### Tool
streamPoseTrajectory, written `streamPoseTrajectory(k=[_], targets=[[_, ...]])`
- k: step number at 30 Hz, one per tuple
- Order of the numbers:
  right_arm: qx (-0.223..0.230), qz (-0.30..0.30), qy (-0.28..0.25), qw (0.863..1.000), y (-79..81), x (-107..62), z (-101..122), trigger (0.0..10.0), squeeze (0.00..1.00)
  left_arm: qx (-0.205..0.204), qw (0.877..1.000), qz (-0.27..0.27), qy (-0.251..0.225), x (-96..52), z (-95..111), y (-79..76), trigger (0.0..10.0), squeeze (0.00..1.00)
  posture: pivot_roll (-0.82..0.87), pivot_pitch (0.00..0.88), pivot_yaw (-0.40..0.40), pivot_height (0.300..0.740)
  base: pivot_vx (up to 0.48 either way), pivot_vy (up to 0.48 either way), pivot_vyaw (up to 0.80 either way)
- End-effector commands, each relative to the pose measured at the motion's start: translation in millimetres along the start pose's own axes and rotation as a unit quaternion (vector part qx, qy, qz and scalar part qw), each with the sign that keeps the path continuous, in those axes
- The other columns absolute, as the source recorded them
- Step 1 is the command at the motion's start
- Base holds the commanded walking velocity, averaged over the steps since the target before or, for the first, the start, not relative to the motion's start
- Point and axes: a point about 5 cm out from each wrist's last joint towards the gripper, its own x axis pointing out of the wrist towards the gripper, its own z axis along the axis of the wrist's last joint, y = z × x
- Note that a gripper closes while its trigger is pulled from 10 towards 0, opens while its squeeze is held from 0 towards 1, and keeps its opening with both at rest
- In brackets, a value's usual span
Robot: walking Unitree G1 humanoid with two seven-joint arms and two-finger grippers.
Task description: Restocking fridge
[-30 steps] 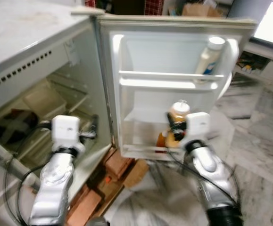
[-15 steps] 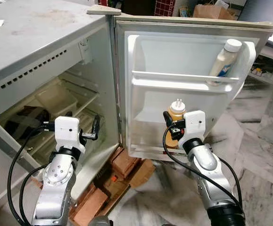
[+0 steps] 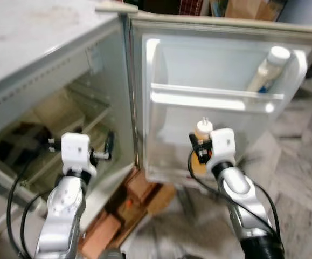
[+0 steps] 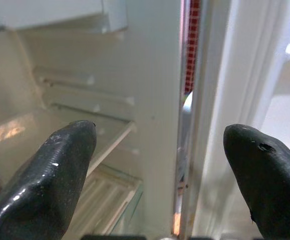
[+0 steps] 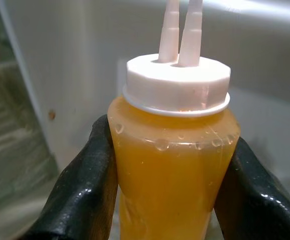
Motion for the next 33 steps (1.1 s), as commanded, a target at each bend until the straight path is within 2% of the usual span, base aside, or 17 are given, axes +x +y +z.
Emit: streamPoseTrajectory(k=[1, 7, 11, 19, 33], targets=[[-0.006, 0.002, -0.005, 1.000, -3.9, -6.2, 7, 10.0, 0.00, 0.000, 1.000, 0.000, 0.000, -3.1, 2, 1.3, 10.0, 0.00, 0.11, 0.063, -0.042, 0.740, 0.000, 0.000, 0.00], [0.000, 0.007, 0.003, 1.000, -4.2, -14.0, 0, 10.0, 0.00, 0.013, 0.999, 0.029, 0.010, -12.0, -2, 10.1, 10.0, 0.00, 0.11, 0.065, -0.038, 0.740, 0.000, 0.000, 0.00], [0.003, 0.009, 0.008, 1.000, -1.9, -14.3, -1, 10.0, 0.00, 0.015, 0.999, 0.040, 0.021, -17.5, -6, 15.6, 10.0, 0.00, 0.11, 0.068, -0.034, 0.710, 0.000, 0.000, 0.00], [0.007, 0.015, 0.004, 1.000, -0.4, -12.3, 1, 10.0, 0.00, 0.016, 0.999, 0.042, 0.022, -18.4, -5, 15.6, 10.0, 0.00, 0.11, 0.072, -0.034, 0.660, 0.000, 0.000, 0.00], [0.008, 0.020, -0.005, 1.000, -0.1, -9.6, 4, 10.0, 0.00, 0.016, 0.999, 0.029, 0.022, -18.0, -4, 13.0, 10.0, 0.00, 0.11, 0.076, -0.035, 0.660, 0.000, 0.000, 0.00]])
